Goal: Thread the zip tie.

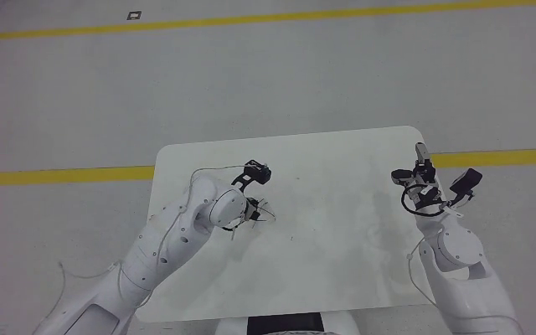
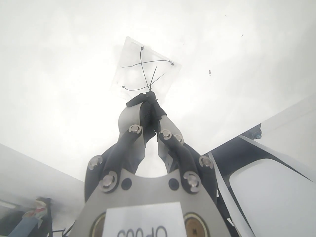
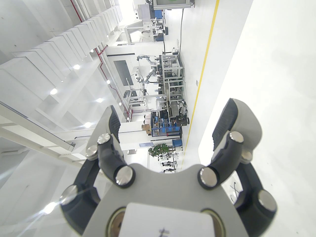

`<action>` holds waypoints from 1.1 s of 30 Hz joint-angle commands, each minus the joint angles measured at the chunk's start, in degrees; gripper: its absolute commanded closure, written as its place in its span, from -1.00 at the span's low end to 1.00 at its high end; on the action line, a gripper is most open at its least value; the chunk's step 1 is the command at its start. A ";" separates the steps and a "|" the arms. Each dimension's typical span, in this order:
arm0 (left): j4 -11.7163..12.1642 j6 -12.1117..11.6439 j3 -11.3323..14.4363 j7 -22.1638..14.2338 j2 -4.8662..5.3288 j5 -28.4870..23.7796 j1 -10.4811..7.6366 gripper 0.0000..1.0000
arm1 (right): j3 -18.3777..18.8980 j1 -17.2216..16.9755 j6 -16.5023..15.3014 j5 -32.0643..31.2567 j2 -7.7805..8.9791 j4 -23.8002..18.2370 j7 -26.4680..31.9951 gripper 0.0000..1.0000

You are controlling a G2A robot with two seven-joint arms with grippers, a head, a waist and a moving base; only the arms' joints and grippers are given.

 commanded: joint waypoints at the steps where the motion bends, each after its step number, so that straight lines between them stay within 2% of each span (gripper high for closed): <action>1: 1.32 0.71 -0.27 2.32 -0.03 -0.41 0.47 1.00 | 0.00 0.00 0.00 0.00 0.00 0.00 0.00 -1.00; 4: 3.14 3.93 -3.89 5.52 -0.04 -7.16 0.91 1.00 | 0.00 0.00 0.00 0.00 0.00 0.00 0.00 -1.00; 7: 4.14 5.51 -8.31 7.54 0.34 -14.29 2.20 1.00 | 0.00 0.00 0.00 0.00 0.00 0.00 0.00 -1.00; 13: 5.12 5.18 -16.82 12.85 1.35 -27.10 6.74 1.00 | 0.00 0.00 0.00 0.00 0.00 0.00 0.00 -1.00; 15: 5.36 4.67 -19.28 15.33 1.55 -32.25 9.02 1.00 | 0.00 0.00 0.00 0.00 0.00 0.00 0.00 -1.00; 17: 5.28 3.89 -21.28 19.32 1.71 -35.81 11.48 1.00 | 0.00 0.00 0.00 0.00 0.00 0.00 0.00 -1.00; 19: 5.02 3.11 -22.05 20.48 1.86 -37.34 12.83 1.00 | 0.00 0.00 0.00 0.00 0.00 0.00 0.00 -1.00; 28: 5.02 3.11 -22.05 20.48 1.86 -37.34 12.83 1.00 | 0.00 0.00 0.00 0.00 0.00 0.00 0.00 -1.00; 29: 5.43 3.20 -22.07 21.54 1.84 -37.37 13.03 1.00 | 0.00 0.00 0.00 0.00 0.00 0.00 0.00 -1.00; 31: 6.43 3.03 -21.61 27.30 1.77 -35.22 14.01 1.00 | 0.00 0.00 0.00 0.00 0.00 0.00 0.00 -1.00; 33: 6.73 3.33 -22.19 30.49 1.45 -40.56 15.38 1.00 | 0.00 0.00 0.00 0.00 0.00 0.00 0.00 -1.00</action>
